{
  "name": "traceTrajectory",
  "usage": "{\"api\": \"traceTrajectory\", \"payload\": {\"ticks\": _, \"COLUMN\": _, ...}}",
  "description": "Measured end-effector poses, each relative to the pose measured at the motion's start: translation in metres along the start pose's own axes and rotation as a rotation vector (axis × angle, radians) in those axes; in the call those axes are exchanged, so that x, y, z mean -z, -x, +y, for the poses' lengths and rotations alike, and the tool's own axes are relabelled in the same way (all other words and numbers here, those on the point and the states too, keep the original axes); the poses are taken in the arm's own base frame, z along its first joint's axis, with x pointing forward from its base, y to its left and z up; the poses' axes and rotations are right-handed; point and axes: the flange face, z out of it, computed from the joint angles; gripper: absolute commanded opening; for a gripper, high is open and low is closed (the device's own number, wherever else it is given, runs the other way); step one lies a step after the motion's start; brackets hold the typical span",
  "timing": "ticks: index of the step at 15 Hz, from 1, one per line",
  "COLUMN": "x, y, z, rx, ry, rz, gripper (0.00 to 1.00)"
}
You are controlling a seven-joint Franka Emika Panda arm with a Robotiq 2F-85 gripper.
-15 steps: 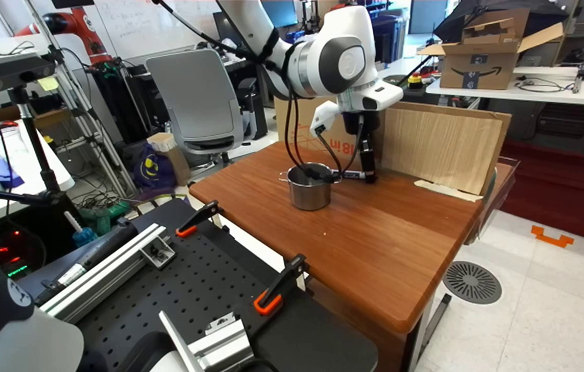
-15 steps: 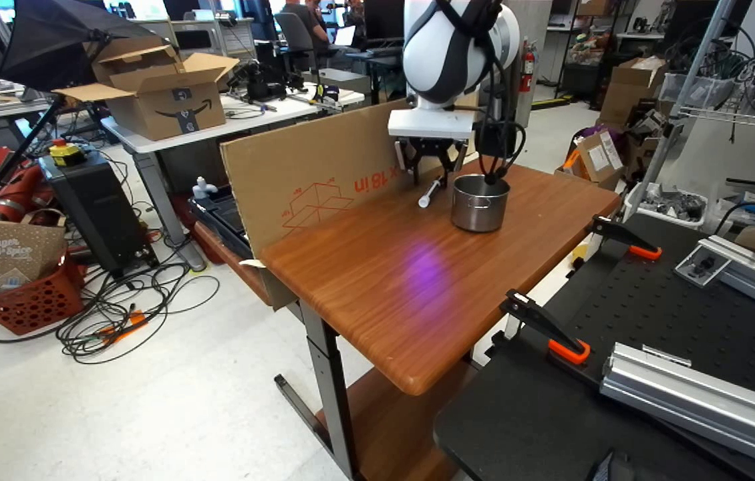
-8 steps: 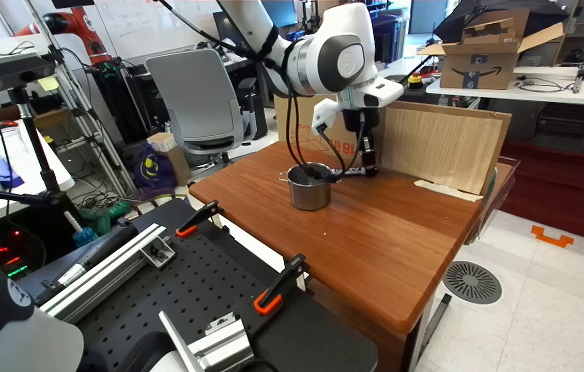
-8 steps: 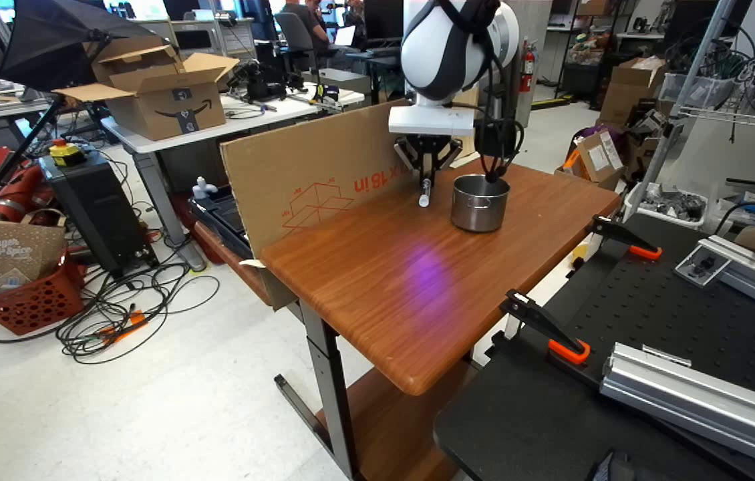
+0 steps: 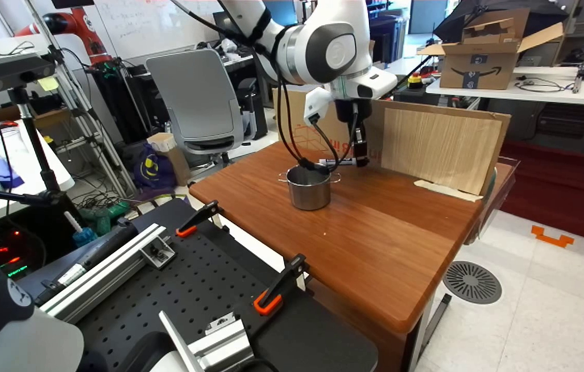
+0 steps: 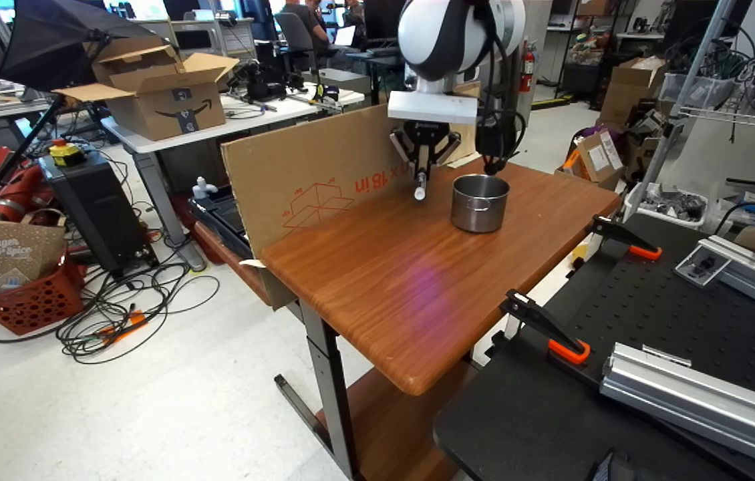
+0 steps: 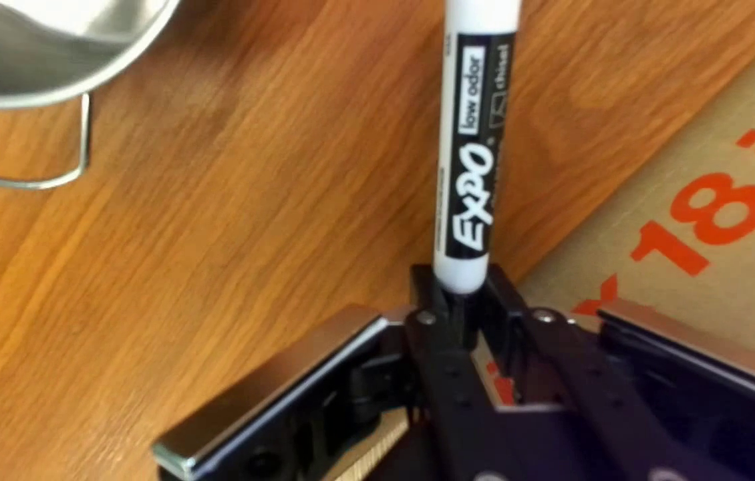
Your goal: Put the marker inside the silver cup
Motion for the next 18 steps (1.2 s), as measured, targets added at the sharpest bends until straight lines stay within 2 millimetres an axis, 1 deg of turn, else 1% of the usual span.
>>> {"api": "traceTrajectory", "payload": {"ticks": 2, "x": 0.023, "y": -0.001, "z": 0.001, "rx": -0.006, "ry": -0.037, "rz": 0.013, "gripper": 0.05}}
{"api": "traceTrajectory", "payload": {"ticks": 5, "x": 0.065, "y": -0.006, "z": 0.007, "rx": -0.026, "ry": -0.092, "rz": 0.046, "gripper": 0.05}}
{"api": "traceTrajectory", "payload": {"ticks": 7, "x": 0.09, "y": -0.008, "z": 0.015, "rx": -0.034, "ry": -0.12, "rz": 0.072, "gripper": 0.05}}
{"api": "traceTrajectory", "payload": {"ticks": 9, "x": 0.108, "y": -0.005, "z": 0.027, "rx": -0.035, "ry": -0.133, "rz": 0.103, "gripper": 0.05}}
{"api": "traceTrajectory", "payload": {"ticks": 11, "x": 0.117, "y": 0.003, "z": 0.042, "rx": -0.031, "ry": -0.13, "rz": 0.149, "gripper": 0.05}}
{"api": "traceTrajectory", "payload": {"ticks": 14, "x": 0.114, "y": 0.017, "z": 0.064, "rx": -0.023, "ry": -0.1, "rz": 0.243, "gripper": 0.05}}
{"api": "traceTrajectory", "payload": {"ticks": 16, "x": 0.111, "y": 0.019, "z": 0.077, "rx": -0.023, "ry": -0.067, "rz": 0.315, "gripper": 0.05}}
{"api": "traceTrajectory", "payload": {"ticks": 18, "x": 0.115, "y": 0.018, "z": 0.083, "rx": -0.021, "ry": -0.037, "rz": 0.386, "gripper": 0.05}}
